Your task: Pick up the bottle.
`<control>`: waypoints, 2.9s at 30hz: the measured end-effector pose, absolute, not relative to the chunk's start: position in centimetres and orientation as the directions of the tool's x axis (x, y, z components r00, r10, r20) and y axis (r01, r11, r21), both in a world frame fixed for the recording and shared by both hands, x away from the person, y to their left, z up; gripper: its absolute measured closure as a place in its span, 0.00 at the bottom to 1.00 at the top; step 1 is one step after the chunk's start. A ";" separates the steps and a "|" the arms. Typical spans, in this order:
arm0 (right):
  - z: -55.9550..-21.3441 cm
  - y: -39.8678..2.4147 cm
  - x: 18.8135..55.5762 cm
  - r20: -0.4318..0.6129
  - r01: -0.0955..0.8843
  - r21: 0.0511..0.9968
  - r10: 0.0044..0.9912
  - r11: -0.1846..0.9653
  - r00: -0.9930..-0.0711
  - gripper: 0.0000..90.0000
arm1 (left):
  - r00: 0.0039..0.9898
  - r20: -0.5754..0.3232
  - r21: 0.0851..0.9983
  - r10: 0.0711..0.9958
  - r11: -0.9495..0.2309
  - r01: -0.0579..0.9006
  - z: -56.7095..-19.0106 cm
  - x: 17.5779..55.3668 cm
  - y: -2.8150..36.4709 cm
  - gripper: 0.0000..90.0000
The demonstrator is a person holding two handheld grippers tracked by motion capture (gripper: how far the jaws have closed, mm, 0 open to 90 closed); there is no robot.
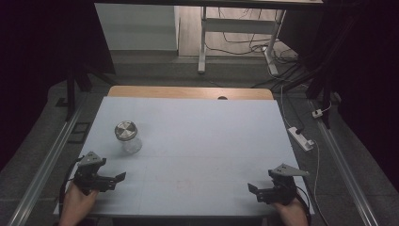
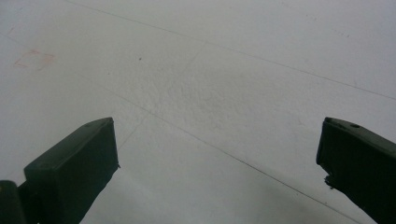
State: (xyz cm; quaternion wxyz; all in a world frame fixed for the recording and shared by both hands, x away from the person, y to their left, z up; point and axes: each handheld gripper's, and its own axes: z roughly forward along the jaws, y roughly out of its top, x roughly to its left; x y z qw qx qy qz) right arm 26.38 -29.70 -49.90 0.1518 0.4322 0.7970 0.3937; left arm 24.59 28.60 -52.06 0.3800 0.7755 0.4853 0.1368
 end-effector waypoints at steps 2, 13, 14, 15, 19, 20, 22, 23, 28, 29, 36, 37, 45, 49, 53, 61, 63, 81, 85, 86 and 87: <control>-49.9 -29.7 26.4 0.100 0.570 0.759 0.808 0.316 -0.581 0.00 | 0.494 -0.151 0.723 0.856 -0.245 0.646 -52.1 25.2 28.6 0.00; -49.9 -29.7 26.4 0.109 0.569 0.756 0.794 0.324 -0.598 0.00 | 0.488 -0.131 0.753 0.863 -0.233 0.616 -51.9 28.3 28.5 0.00; -49.9 -29.7 26.4 0.111 0.570 0.755 0.795 0.323 -0.596 0.00 | 0.487 -0.123 0.754 0.864 -0.238 0.612 -51.9 28.5 28.5 0.00; -49.9 -29.7 26.5 0.110 0.569 0.756 0.795 0.323 -0.597 0.00 | 0.487 -0.119 0.755 0.865 -0.239 0.610 -51.8 28.8 28.4 0.00; -50.0 -29.7 26.5 0.113 0.572 0.755 0.795 0.321 -0.596 0.00 | 0.478 -0.103 0.763 0.872 -0.239 0.601 -51.7 29.7 28.4 0.00; -50.0 -29.7 26.5 0.113 0.572 0.755 0.795 0.322 -0.596 0.00 | 0.472 -0.100 0.764 0.876 -0.237 0.601 -51.7 30.0 28.4 0.00; -50.0 -29.7 26.5 0.113 0.572 0.755 0.795 0.322 -0.596 0.00 | 0.468 -0.101 0.762 0.878 -0.234 0.604 -51.6 30.5 28.4 0.00; -50.0 -29.7 26.5 0.114 0.572 0.755 0.795 0.321 -0.596 0.00 | 0.467 -0.098 0.761 0.879 -0.236 0.604 -51.6 30.8 28.4 0.00; -50.0 -29.8 26.5 0.117 0.572 0.755 0.793 0.320 -0.598 0.00 | 0.456 -0.092 0.750 0.885 -0.239 0.616 -51.7 32.1 28.2 0.00; -50.0 -29.8 26.5 0.117 0.572 0.755 0.793 0.320 -0.598 0.00 | 0.453 -0.093 0.750 0.887 -0.237 0.618 -51.7 32.3 28.2 0.00; -50.0 -29.8 26.5 0.121 0.573 0.755 0.792 0.318 -0.598 0.00 | 0.438 -0.092 0.750 0.894 -0.227 0.621 -51.7 33.8 27.7 0.00; -50.0 -29.8 26.5 0.122 0.574 0.755 0.793 0.317 -0.597 0.00 | 0.436 -0.088 0.748 0.896 -0.230 0.622 -51.7 34.0 27.6 0.00; -50.0 -29.8 26.5 0.125 0.576 0.754 0.792 0.316 -0.598 0.00 | 0.444 -0.076 0.752 0.893 -0.241 0.614 -51.7 35.1 27.1 0.00; -50.0 -29.8 26.5 0.125 0.576 0.754 0.791 0.317 -0.598 0.00 | 0.465 -0.078 0.753 0.882 -0.254 0.607 -51.7 35.5 27.0 0.00; -50.0 -29.8 26.5 0.126 0.577 0.753 0.791 0.316 -0.598 0.00 | 0.474 -0.085 0.758 0.876 -0.252 0.602 -51.6 35.7 26.9 0.01; -50.0 -29.8 26.6 0.124 0.575 0.753 0.790 0.319 -0.600 0.00 | 0.473 -0.067 0.756 0.878 -0.265 0.599 -51.5 35.8 26.9 0.16; -50.0 -29.8 26.6 0.124 0.576 0.753 0.790 0.319 -0.600 0.00 | 0.468 -0.062 0.754 0.881 -0.267 0.601 -51.4 35.8 26.8 0.16; -50.0 -29.8 26.6 0.124 0.575 0.753 0.790 0.319 -0.601 0.00 | 0.446 -0.043 0.743 0.894 -0.270 0.613 -51.2 35.7 26.3 0.17; -50.0 -29.8 26.6 0.124 0.574 0.754 0.789 0.319 -0.601 0.00 | 0.446 -0.046 0.743 0.894 -0.268 0.613 -51.1 35.6 26.1 0.17; -50.0 -29.8 26.5 0.125 0.575 0.754 0.789 0.319 -0.601 0.00 | 0.452 -0.048 0.744 0.891 -0.270 0.611 -51.0 35.6 26.1 0.17; -50.0 -29.8 26.6 0.125 0.575 0.754 0.789 0.319 -0.601 0.00 | 0.456 -0.050 0.747 0.889 -0.270 0.608 -50.9 35.6 26.0 0.17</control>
